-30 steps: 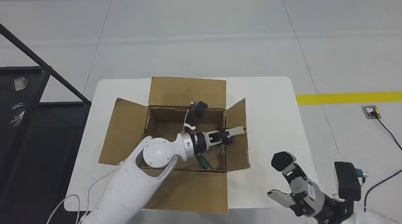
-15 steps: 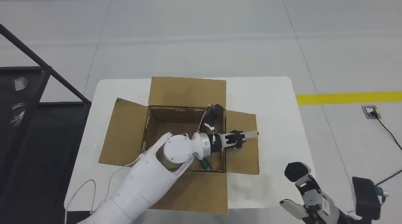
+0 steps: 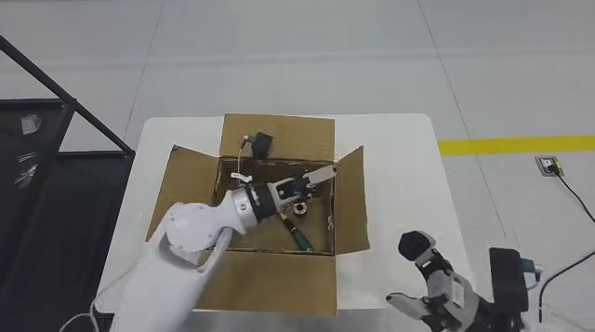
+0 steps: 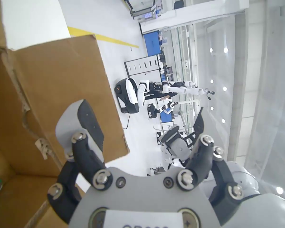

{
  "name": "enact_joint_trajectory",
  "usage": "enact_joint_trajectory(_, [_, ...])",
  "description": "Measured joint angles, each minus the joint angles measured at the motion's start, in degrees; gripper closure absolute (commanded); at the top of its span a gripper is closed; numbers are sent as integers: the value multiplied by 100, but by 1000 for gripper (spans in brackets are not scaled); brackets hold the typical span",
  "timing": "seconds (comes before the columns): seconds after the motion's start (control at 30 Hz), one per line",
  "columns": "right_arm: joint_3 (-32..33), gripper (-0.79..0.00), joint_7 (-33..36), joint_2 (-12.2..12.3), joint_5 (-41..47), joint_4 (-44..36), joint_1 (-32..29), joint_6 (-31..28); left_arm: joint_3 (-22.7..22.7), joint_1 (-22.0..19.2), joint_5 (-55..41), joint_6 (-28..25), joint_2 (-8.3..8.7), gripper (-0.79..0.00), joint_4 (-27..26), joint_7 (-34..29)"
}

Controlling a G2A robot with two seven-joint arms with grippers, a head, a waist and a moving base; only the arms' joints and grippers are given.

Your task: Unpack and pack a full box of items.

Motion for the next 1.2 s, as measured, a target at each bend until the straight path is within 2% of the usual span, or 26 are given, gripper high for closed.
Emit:
enact_joint_trajectory(0.13, [-953, -785, 1123, 39, -943, -194, 1171, 1061, -1475, 973, -164, 94, 226, -785, -834, -256])
enact_joint_trajectory(0.27, [-2356, -785, 2131, -29, -2019, 218, 2679, 1976, -2903, 1947, -531, -79, 349, -785, -1183, -343])
enact_joint_trajectory(0.33, [-3225, -785, 2573, -135, -2508, 733, 3626, 2378, -3599, 2439, -785, -237, 380, -785, -1179, -361])
enact_joint_trajectory(0.43, [-4467, -785, 3119, -382, -2969, 1750, 5037, 2830, -4366, 3054, -1168, -480, 391, -785, -1027, -375])
enact_joint_trajectory(0.53, [-5551, -785, 3564, -724, -3225, 2976, 6360, 3231, -4815, 3568, -1571, -758, 375, -785, -834, -430])
enact_joint_trajectory(0.63, [-6384, -785, 3850, -1119, -3260, 4220, 7399, 3580, -4997, 3975, -1839, -1030, 352, -785, -701, -518])
enact_joint_trajectory(0.77, [-7008, -785, 3883, -1607, -2914, 5687, 8177, 3904, -4964, 4306, -1985, -1313, 321, -785, -680, -516])
enact_joint_trajectory(0.93, [-7265, -785, 3470, -2044, -2370, 7276, 8404, 3937, -4889, 4383, -2103, -1406, 306, -785, -697, -508])
enact_joint_trajectory(1.2, [-7283, -785, 2414, -2374, -2339, 8876, 8252, 4523, -4892, 4382, -2099, -1403, 306, -785, -697, -509])
